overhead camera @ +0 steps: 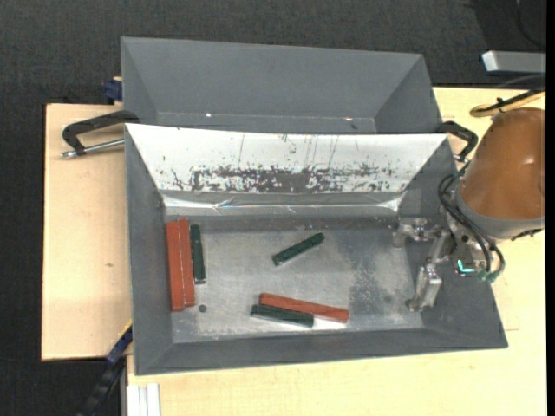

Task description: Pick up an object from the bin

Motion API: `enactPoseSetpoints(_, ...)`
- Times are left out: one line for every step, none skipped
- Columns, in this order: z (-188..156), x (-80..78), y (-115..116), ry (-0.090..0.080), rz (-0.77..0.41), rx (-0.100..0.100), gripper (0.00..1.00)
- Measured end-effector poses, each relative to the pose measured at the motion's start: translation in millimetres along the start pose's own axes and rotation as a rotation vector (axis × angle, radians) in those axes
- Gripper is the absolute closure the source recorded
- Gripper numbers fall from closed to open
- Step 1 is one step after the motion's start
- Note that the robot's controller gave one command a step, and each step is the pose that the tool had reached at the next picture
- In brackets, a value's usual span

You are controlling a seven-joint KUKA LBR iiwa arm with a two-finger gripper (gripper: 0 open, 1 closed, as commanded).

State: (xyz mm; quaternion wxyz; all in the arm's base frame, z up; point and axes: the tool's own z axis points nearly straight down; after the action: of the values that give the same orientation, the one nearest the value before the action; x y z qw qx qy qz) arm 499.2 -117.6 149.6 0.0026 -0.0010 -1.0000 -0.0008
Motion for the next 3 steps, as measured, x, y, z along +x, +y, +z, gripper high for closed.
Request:
enactPoseSetpoints(-3.6, -1.5, 0.5, -0.006, -0.002, 0.001, 0.00)
enactPoseSetpoints(47.3, -58.2, 62.5, -0.015, -0.094, 0.003, 0.00)
enactPoseSetpoints(33.5, -89.5, 103.9, -0.008, -0.314, 0.001, 0.00)
